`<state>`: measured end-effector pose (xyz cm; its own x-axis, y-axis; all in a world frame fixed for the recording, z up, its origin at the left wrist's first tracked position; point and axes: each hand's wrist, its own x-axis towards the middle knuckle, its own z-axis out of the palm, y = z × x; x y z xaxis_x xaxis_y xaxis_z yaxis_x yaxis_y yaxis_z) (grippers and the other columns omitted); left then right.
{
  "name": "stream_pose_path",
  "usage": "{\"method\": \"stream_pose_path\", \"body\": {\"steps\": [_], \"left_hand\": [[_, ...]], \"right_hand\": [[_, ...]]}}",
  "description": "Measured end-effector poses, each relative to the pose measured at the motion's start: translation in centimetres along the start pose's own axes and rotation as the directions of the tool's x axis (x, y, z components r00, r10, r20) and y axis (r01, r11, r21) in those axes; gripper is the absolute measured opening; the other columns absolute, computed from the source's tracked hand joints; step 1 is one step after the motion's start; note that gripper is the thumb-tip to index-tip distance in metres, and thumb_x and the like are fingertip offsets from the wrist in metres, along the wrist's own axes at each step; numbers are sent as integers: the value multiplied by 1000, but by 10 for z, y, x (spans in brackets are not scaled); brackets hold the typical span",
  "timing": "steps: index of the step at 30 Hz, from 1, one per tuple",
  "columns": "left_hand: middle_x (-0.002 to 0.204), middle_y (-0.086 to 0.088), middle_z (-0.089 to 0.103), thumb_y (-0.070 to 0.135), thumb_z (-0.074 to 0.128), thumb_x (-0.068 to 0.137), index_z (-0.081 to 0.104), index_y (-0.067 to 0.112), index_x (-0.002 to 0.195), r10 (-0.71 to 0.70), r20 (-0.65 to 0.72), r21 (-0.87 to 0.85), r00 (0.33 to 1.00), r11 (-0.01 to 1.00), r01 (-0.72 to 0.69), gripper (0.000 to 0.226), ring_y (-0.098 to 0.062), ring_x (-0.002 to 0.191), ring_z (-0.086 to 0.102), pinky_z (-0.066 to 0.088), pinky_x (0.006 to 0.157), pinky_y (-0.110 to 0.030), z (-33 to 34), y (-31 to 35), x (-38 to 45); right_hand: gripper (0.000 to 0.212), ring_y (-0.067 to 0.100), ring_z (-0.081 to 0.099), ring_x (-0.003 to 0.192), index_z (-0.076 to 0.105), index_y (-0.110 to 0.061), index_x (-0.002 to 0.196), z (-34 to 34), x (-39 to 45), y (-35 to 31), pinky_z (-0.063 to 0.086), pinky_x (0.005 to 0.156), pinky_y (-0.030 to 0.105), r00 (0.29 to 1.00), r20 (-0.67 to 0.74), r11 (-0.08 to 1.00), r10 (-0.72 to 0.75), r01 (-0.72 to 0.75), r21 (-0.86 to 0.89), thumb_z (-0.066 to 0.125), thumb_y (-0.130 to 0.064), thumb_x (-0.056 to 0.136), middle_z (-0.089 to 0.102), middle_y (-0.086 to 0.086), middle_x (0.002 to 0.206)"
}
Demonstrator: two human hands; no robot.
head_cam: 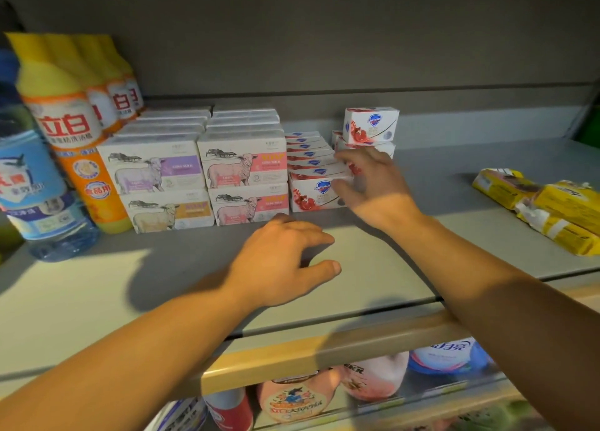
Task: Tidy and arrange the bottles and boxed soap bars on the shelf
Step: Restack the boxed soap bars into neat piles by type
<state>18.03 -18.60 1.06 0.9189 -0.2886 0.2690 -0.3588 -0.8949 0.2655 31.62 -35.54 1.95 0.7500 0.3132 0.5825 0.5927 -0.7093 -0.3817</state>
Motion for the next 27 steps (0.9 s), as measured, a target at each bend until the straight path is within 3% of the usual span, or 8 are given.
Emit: {"method": "stream_pose_path", "body": {"steps": [5, 8, 11, 16, 19, 22, 25, 27], "left_hand": [[111, 14, 72, 47, 66, 86, 72, 30, 115, -140, -84, -210, 987, 970, 120, 34, -5, 105, 64, 47, 94, -28, -4, -1, 4], [93, 18, 74, 36, 67, 86, 75, 31, 102, -267, -162, -376, 950, 907, 191, 18, 4, 83, 65, 49, 81, -20, -7, -4, 8], [81, 16, 72, 28, 66, 87, 75, 29, 94, -310, -194, -467, 931, 864, 191, 11, 4, 65, 61, 45, 68, -16, -8, -7, 14], [82, 13, 73, 22, 69, 85, 75, 27, 93, -353, -198, -524, 915, 826, 205, 11, -3, 67, 63, 51, 73, -23, -4, -13, 23], [82, 16, 73, 21, 70, 85, 75, 30, 93, -370, -194, -551, 909, 807, 211, 12, -3, 68, 64, 51, 73, -22, -1, -16, 25], [81, 16, 73, 22, 70, 83, 74, 31, 91, -376, -199, -573, 905, 794, 204, 12, -3, 68, 64, 51, 72, -21, 0, -16, 26], [83, 15, 74, 21, 70, 83, 75, 27, 94, -381, -202, -588, 902, 784, 200, 14, -7, 71, 66, 52, 75, -24, -3, -14, 27], [86, 12, 75, 18, 69, 84, 75, 24, 97, -381, -209, -593, 901, 782, 194, 16, -11, 77, 68, 52, 77, -24, -6, -12, 27]], "right_hand": [[42, 31, 52, 117, 62, -18, 126, -24, 31, 16, 40, 93, 29, 984, -153, 995, 96, -96, 9, 66, -28, 85, 59, 9, 128], [49, 34, 48, 122, 57, -16, 133, -26, 55, 30, 37, 99, 31, 986, -130, 992, 106, -115, -61, 67, -28, 86, 56, 11, 132], [58, 35, 39, 131, 47, -16, 141, -23, 84, 45, 35, 108, 39, 987, -56, 974, 152, -159, -163, 66, -29, 88, 48, 10, 141], [77, 36, 20, 145, 28, -23, 152, -20, 128, 63, 24, 117, 49, 977, 105, 927, 183, -136, -349, 67, -32, 85, 31, 6, 157], [71, 37, 26, 142, 33, -25, 149, -14, 142, 67, 25, 114, 51, 958, 178, 891, 226, -129, -436, 65, -30, 86, 40, 9, 151], [57, 35, 49, 121, 49, -22, 138, -14, 138, 65, 41, 103, 47, 981, 95, 912, 168, -118, -394, 66, -20, 84, 56, 13, 130], [45, 34, 53, 110, 60, -20, 127, -25, 124, 59, 45, 95, 40, 996, 7, 946, 88, -82, -315, 67, -18, 83, 58, 13, 115], [46, 30, 53, 111, 61, -21, 129, -37, 110, 49, 44, 93, 36, 997, -16, 975, 71, -73, -209, 70, -20, 83, 57, 11, 116]]}}
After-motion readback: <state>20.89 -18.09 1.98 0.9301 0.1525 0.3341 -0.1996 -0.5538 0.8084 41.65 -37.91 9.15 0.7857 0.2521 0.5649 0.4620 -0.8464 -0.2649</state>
